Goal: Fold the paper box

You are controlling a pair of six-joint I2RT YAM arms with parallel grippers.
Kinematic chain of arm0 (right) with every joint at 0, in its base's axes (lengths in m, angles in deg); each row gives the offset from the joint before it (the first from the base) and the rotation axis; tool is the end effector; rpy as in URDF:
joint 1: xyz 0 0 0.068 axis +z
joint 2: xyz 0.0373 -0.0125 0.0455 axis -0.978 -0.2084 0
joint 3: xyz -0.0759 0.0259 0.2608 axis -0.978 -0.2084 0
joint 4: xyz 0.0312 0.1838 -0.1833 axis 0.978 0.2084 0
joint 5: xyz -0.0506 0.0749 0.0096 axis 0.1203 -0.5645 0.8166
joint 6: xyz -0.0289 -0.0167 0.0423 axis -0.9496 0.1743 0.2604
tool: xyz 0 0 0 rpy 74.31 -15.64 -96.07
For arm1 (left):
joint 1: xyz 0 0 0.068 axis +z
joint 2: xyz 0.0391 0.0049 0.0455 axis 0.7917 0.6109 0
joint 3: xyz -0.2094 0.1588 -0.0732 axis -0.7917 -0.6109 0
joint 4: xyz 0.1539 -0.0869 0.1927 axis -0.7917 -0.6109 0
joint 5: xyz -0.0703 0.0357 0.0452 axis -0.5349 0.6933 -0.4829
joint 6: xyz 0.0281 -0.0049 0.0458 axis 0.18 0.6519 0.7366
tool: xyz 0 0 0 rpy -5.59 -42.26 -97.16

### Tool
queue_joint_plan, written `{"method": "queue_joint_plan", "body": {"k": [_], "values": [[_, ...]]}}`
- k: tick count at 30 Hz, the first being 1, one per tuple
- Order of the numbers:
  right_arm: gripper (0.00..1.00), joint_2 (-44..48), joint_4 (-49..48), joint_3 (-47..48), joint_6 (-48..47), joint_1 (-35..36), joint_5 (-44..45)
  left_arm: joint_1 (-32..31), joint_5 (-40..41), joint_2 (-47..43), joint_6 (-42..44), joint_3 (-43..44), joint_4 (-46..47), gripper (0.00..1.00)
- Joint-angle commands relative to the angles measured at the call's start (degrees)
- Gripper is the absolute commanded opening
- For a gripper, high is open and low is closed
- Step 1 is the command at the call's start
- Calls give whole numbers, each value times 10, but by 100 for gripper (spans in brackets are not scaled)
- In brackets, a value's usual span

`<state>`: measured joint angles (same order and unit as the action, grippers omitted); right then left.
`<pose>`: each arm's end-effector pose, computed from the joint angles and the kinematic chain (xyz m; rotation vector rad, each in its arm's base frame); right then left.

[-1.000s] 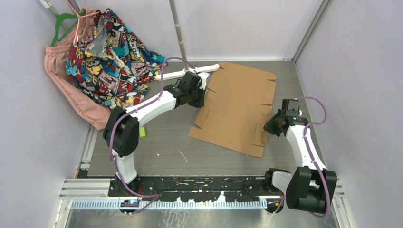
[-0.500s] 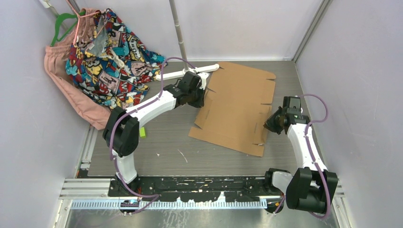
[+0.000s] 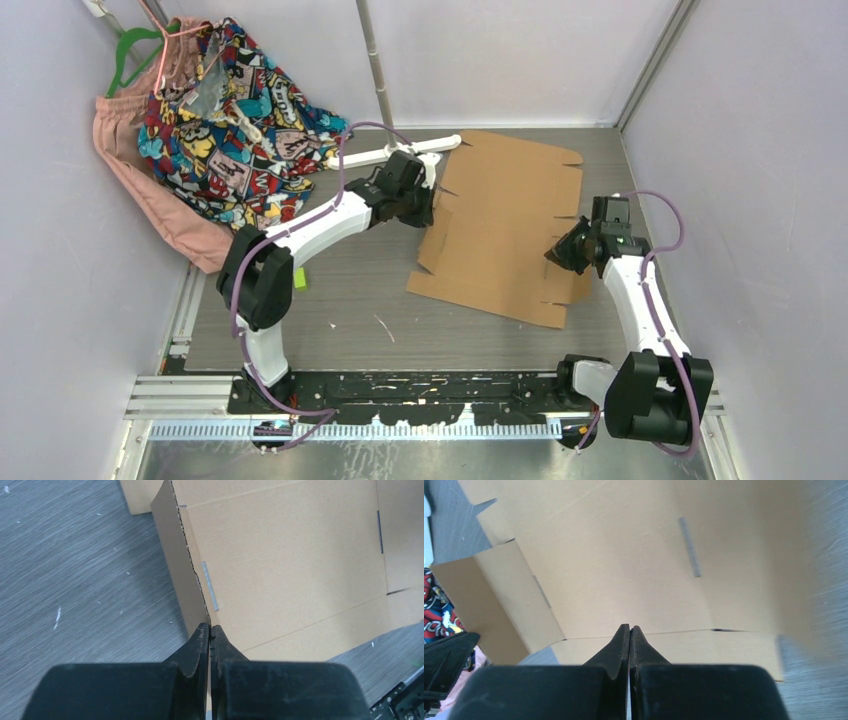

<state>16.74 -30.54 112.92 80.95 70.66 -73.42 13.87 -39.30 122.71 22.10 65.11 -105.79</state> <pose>0.2186 -0.0217 0.2457 0.9518 2.3865 0.4446 0.3290 -0.2665 0.2556 0.5243 2.3650 -0.5897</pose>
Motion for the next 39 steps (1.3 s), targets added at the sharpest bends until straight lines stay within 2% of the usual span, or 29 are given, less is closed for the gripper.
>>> {"method": "queue_joint_plan", "body": {"k": [1, 8, 10, 11, 13, 14, 17, 18, 20, 23, 28, 32, 35, 39], "values": [[1, 0, -41, 26, 24, 10, -30, -15, -46, 2, -22, 26, 34, 1], [2, 1, -42, 28, 21, 19, -30, -24, -60, 6, -36, 27, 48, 1], [9, 2, -24, 38, 5, 19, -9, -24, -41, 3, -30, 28, 39, 1], [13, 1, -18, 44, -4, 19, 2, -24, -29, 1, -25, 29, 31, 4], [24, -4, -8, 58, -17, 19, 27, -23, 2, -7, -12, 30, 10, 30], [27, -11, -5, 65, -22, 19, 44, -23, 20, -12, -6, 29, 5, 38], [39, -34, -2, 84, -34, 14, 77, -5, 26, -19, -5, 27, 5, 46], [47, -42, -1, 91, -38, 10, 85, 3, 24, -17, -5, 31, 3, 48], [55, -58, -1, 98, -43, 2, 99, 18, 12, -7, -3, 53, -6, 50], [60, -73, -10, 97, -40, -22, 121, 32, -21, 33, 3, 109, -16, 52], [65, -91, -36, 93, -34, -64, 110, 48, -86, 127, 8, 241, -41, 52], [68, -100, -41, 97, -36, -102, 111, 56, -137, 176, 2, 272, -16, 52], [70, -104, -53, 90, -30, -137, 81, 61, -150, 206, -2, 297, -10, 52], [72, -123, -57, 89, -37, -163, 84, 74, -148, 242, -2, 330, -19, 51]]}}
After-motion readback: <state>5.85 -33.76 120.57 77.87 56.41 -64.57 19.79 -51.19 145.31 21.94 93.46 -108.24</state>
